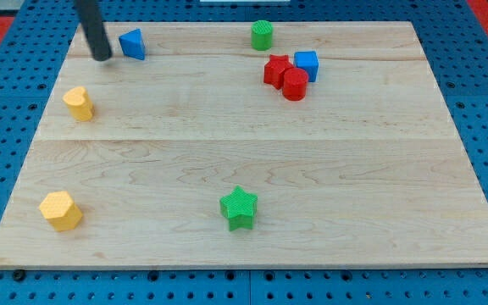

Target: Place the blue triangle left to the red star

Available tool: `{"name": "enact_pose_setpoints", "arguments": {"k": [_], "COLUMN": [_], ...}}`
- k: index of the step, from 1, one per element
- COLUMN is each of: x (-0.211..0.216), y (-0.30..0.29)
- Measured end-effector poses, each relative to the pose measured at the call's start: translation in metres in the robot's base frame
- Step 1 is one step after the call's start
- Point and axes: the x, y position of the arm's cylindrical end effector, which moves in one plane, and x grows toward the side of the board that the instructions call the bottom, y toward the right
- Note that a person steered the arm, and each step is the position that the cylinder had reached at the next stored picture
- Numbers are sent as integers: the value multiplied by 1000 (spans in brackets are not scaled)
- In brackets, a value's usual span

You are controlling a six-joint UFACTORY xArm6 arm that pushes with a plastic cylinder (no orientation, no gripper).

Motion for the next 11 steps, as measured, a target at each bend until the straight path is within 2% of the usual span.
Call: {"name": "enact_pose_setpoints", "arguments": {"k": [1,5,7,9,10,11], "x": [-27,-13,-35,15,20,4], "y": [-1,187,203,222,226,210]}}
